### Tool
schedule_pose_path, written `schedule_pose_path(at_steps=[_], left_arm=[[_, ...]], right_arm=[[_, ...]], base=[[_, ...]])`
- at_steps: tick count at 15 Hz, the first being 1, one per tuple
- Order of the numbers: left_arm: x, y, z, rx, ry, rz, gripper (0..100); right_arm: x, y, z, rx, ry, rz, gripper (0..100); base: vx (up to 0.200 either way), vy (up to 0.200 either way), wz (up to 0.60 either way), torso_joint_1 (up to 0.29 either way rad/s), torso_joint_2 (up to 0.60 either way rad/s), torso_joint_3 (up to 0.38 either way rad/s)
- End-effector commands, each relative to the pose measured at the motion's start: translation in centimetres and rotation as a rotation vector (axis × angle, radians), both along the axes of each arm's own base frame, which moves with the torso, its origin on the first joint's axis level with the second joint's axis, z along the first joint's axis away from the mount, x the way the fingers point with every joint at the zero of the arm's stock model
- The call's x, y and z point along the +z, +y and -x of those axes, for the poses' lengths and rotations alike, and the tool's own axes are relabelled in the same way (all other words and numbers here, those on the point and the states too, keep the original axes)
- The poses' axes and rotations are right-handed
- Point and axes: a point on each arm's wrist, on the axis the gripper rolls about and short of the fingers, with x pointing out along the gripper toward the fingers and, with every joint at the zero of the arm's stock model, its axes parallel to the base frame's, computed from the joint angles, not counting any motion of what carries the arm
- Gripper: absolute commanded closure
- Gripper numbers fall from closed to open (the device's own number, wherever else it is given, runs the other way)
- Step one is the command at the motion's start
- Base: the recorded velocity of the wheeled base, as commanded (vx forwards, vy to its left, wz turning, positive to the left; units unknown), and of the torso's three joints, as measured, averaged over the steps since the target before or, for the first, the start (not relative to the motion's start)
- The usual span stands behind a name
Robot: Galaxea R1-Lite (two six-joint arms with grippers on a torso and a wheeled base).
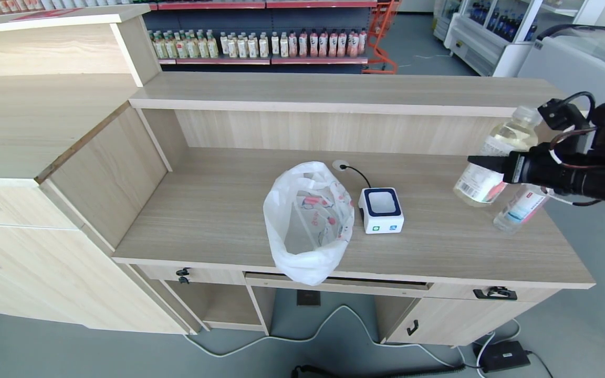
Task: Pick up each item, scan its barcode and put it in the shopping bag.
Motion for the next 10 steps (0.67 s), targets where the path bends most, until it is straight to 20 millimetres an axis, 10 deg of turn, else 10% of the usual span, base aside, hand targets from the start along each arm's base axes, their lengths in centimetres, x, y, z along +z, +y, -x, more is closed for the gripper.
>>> schedule_pose_path(at_steps=[1, 10], left_arm=[[0.0, 0.0, 0.0, 0.0, -0.001, 0.001, 0], [0.0, 0.0, 0.0, 0.0, 0.0, 0.001, 0]], right_arm=[[2.9, -2.8, 8.7, -0.191, 0.074, -0.046, 100], [1.9, -4.8, 11.3, -0.286, 0.095, 0.343, 100]], base=[[0.0, 0.0, 0.0, 0.0, 0.0, 0.0], [0.0, 0.0, 0.0, 0.0, 0.0, 0.0]])
